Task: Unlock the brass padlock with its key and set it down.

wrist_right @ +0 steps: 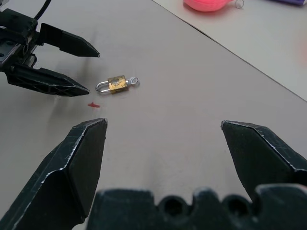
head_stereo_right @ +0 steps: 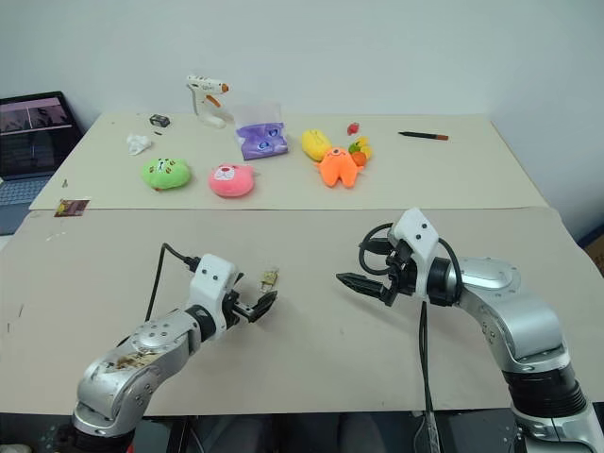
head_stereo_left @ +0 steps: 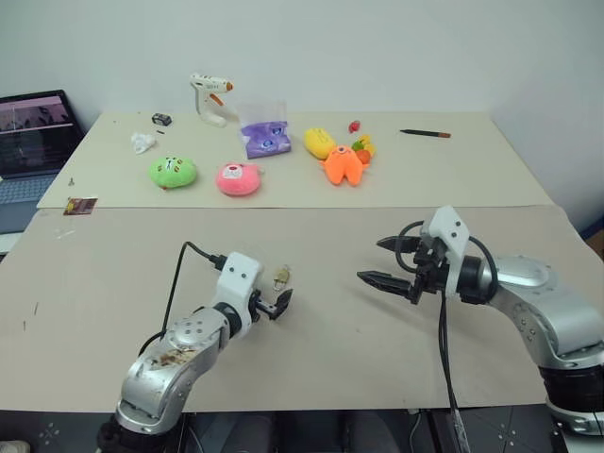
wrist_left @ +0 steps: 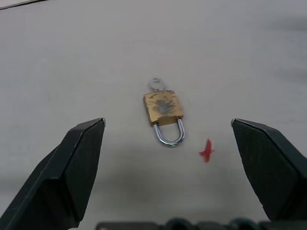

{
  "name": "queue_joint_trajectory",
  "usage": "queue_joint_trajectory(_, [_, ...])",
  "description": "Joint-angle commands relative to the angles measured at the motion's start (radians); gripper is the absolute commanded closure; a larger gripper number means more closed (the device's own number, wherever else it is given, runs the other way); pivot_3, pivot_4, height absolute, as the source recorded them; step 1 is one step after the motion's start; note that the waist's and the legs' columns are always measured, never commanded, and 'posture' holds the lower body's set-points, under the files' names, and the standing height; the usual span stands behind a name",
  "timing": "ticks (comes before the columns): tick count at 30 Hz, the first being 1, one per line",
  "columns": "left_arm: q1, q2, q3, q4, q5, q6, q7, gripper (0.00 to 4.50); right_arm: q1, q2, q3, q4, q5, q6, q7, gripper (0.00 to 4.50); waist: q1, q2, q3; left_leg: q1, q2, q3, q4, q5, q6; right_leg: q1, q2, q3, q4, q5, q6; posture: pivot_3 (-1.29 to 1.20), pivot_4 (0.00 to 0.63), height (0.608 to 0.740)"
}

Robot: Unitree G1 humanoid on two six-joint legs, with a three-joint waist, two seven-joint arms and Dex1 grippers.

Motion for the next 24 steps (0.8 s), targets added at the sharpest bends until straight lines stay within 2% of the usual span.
queue_joint_trajectory(1, [-0.016,-0.017,-0.018,-0.007,0.041,-0.011,0.025,0.0,0.005,-0.022,-0.048,-0.053,0.024,0.016,-0.007,0.01,0.0,0.0,0.0,-0.001,0.0,0.0,0.0,0.0,0.0,0.0,0.0,0.0,0.0,0.0,0.0,0.0,0.15,0.74])
queue_joint_trajectory(12, [-0.05,-0.098,-0.049,0.093,0.104,-0.058,0.037,0.0,-0.005,-0.05,-0.063,-0.057,0.036,0.033,-0.008,0.01,0.001,0.0,0.0,0.0,0.0,0.0,0.0,0.0,0.0,0.0,0.0,0.0,-0.001,0.0,0.0,0.0,0.15,0.74])
queue_joint_trajectory(24, [-0.05,-0.119,-0.072,0.147,0.162,-0.104,0.019,0.0,-0.013,-0.064,-0.068,-0.066,0.039,0.038,-0.003,0.01,0.001,0.0,0.0,0.0,0.0,0.0,0.001,0.0,0.0,0.0,0.0,0.0,-0.001,0.0,0.0,0.0,0.15,0.74])
